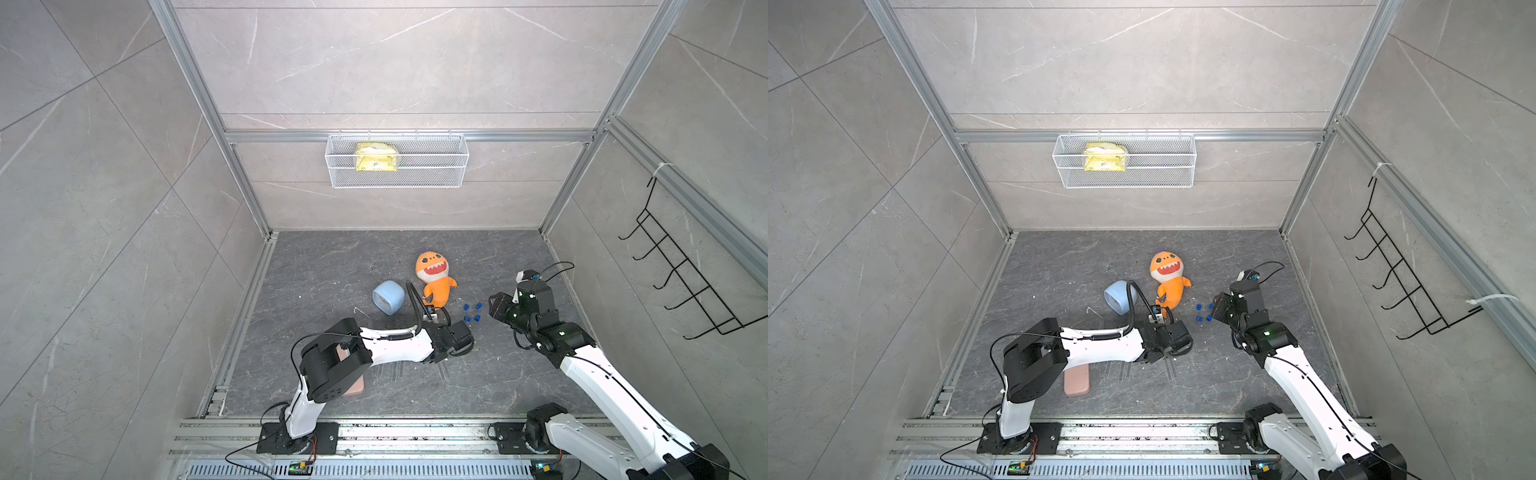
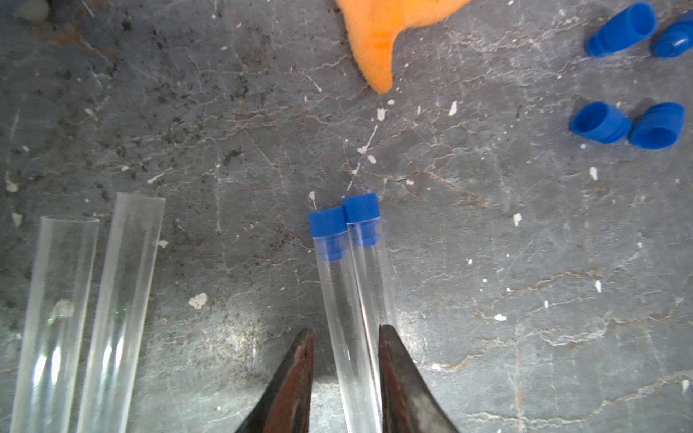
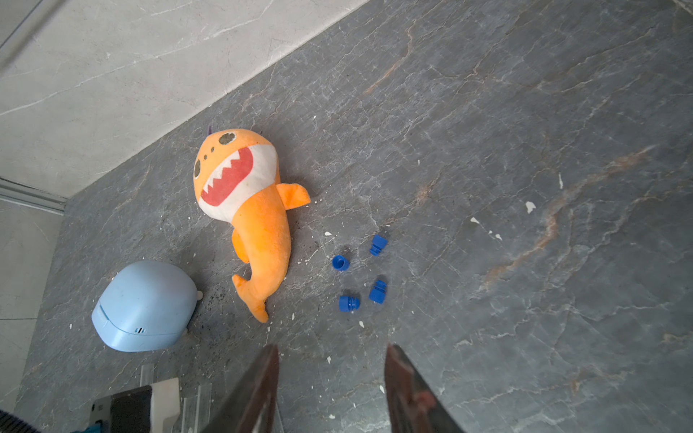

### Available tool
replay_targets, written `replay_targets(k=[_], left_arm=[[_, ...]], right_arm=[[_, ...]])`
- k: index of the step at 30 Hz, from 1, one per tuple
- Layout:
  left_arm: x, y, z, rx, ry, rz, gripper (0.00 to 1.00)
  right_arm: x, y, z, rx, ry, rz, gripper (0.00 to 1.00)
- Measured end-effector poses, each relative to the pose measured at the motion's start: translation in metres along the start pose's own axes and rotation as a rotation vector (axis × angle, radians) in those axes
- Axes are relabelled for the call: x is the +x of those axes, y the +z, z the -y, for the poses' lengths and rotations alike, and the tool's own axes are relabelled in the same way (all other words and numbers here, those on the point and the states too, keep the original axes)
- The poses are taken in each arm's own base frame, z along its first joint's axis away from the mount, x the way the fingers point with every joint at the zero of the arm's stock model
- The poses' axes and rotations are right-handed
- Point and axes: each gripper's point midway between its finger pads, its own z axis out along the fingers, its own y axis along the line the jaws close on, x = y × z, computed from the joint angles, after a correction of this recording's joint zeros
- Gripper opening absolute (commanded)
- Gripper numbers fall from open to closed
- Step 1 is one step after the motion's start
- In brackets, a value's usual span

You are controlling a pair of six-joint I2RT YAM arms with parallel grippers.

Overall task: Remove stoppers from test tubes
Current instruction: Pick up the test tube at the center of the board.

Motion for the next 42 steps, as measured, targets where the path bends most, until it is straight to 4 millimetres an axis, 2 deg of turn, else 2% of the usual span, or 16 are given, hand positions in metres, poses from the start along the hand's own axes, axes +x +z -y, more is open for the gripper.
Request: replay_targets(k=[9,21,27,32,42], left_arm=[[0.007,0.01,-0.004,-0.021,0.005,-0.018,0.29],[0.007,0.011,-0.011,-0.016,-0.001,-0.008,0.12],[0.009,0.008,-0.019,-0.033,0.027,-0.017,0.12],[0.011,0.006,-0.025,-0.054,0.056,-0.028,0.18],[0.014,0.007,-0.026,-0.045,0.059,-0.048,0.16]], right_arm=[[0.004,0.004,0.001,0.006,-0.002,-0.018,0.49],[0.005,0.007,0.001,0.006,-0.002,-0.023,0.49],[0.006,0.007,0.001,0.007,-0.002,-0.025,0.49],[0.007,0.008,0.002,0.009,-0.003,-0.03,0.49],[0.009,0.01,0.001,0.007,-0.003,-0.04,0.49]])
